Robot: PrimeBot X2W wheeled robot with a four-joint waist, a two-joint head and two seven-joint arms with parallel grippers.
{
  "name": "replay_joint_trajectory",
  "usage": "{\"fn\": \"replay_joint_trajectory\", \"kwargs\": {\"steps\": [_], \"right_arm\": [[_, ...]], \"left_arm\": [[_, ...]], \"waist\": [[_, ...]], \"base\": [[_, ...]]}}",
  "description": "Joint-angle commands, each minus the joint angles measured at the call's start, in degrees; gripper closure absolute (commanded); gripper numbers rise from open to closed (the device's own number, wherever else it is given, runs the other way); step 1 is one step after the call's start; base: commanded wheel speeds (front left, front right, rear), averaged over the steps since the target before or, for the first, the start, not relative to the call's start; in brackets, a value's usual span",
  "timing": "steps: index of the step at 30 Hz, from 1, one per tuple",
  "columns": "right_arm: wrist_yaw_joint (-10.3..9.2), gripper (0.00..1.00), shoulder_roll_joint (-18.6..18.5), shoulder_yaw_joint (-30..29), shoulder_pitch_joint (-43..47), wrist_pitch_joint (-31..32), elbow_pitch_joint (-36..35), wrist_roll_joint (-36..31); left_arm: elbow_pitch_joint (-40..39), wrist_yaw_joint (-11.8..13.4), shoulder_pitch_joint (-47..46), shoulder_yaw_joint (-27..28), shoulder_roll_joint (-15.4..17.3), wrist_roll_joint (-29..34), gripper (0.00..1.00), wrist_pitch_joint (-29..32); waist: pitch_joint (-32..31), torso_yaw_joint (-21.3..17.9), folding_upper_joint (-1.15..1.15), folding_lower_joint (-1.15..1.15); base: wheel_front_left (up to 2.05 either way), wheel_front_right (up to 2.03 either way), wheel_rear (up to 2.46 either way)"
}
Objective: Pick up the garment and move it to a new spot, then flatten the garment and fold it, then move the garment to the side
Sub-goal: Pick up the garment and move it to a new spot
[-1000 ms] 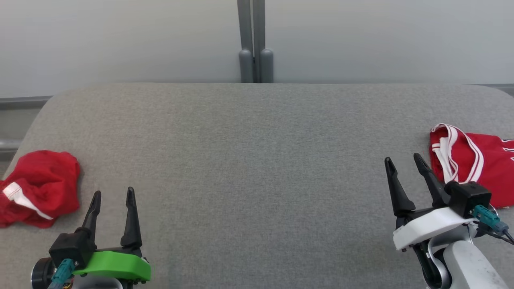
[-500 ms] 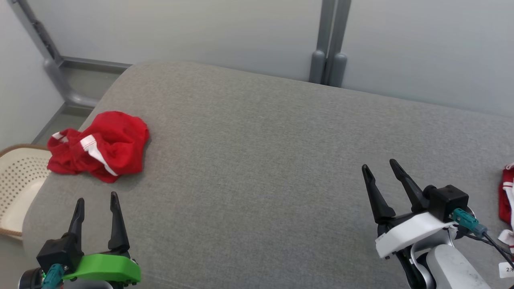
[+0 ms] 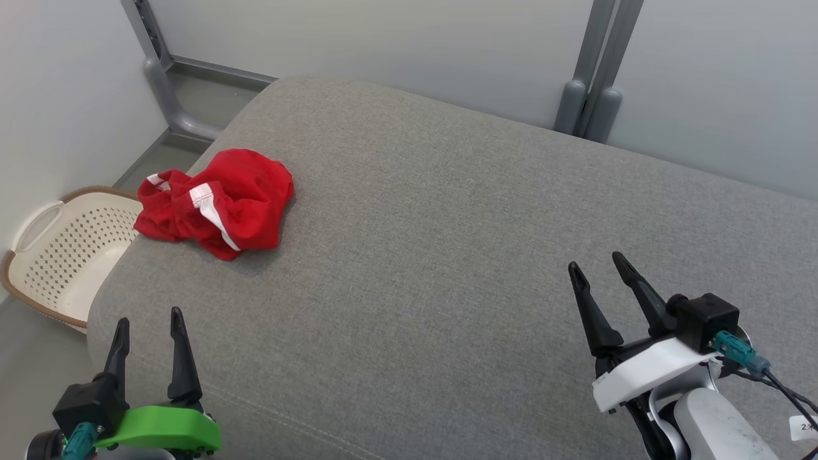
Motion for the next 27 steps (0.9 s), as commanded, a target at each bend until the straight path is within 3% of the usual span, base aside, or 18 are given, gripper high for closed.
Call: {"fn": "replay_joint_trajectory", "kwargs": {"steps": [1, 7, 15, 21, 27], "right_arm": [[-0.02, 0.0, -0.4, 0.2, -0.6, -0.1, -0.3, 0.1], [-0.02, 0.0, -1.3, -0.5, -1.7, -0.1, -0.5, -0.7], [-0.02, 0.0, -3.0, 0.0, -4.7, -0.1, -3.3, -1.8], [-0.02, 0.0, -4.0, 0.2, -7.0, 0.3, -4.8, -2.2], [-0.02, 0.0, -4.5, 0.3, -9.4, 0.6, -5.7, -2.6]], "left_arm": [[-0.2, 0.0, 0.3, 0.2, 0.6, 0.0, 0.0, 0.0], [-3.4, -0.3, -4.0, 0.0, 1.7, -1.1, 0.0, 3.9], [-3.1, 0.3, -15.1, 2.9, 6.6, -5.6, 0.0, 19.1], [5.5, 0.1, -25.0, 6.5, 10.2, -12.3, 0.0, 31.2], [17.3, -0.9, -32.8, 9.3, 13.5, -17.5, 0.0, 37.8]], "waist": [[0.3, -0.3, 0.0, 0.0], [2.7, -1.8, 0.0, 0.0], [8.8, -5.9, 0.0, 0.0], [14.2, -9.6, 0.0, 0.0], [18.9, -13.3, 0.0, 0.0]], "base": [[0.0, 0.0, 0.0], [0.0, 0.0, 0.0], [0.0, 0.0, 0.0], [0.0, 0.0, 0.0], [0.0, 0.0, 0.0]]}}
